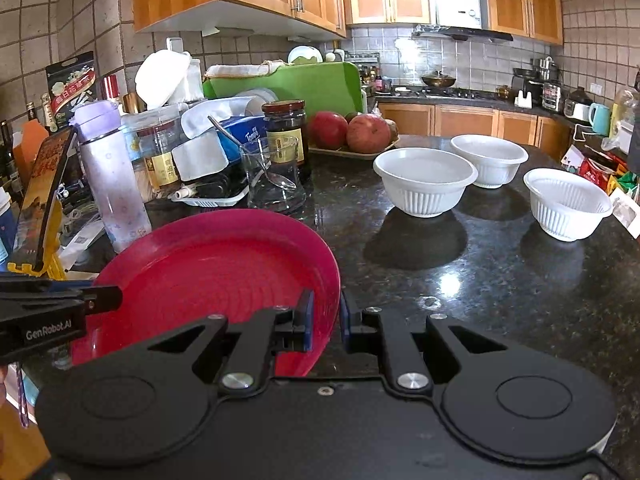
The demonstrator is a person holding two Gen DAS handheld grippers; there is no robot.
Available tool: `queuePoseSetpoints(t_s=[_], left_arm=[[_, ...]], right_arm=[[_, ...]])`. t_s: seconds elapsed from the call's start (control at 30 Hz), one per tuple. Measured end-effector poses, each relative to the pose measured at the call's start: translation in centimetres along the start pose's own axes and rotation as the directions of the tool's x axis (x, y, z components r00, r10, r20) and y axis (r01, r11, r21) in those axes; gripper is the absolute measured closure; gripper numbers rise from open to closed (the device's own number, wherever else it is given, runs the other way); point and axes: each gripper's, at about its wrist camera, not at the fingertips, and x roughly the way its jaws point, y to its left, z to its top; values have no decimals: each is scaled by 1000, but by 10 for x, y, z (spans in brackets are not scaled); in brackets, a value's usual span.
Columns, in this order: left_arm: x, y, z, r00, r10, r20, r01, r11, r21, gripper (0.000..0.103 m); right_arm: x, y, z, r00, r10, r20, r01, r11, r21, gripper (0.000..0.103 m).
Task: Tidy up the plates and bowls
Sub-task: 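Lift the magenta plate with the left gripper and carry it over the orange plate, then lower the magenta plate onto the orange plate and open the left gripper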
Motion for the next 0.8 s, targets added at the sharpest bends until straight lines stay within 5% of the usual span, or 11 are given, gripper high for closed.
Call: queuePoseSetpoints(t_s=[0.8], left_arm=[[23, 17, 4, 998, -42, -41, 43, 999, 23, 83]], right_arm=[[22, 13, 1, 999, -24, -24, 24, 1000, 1, 87]])
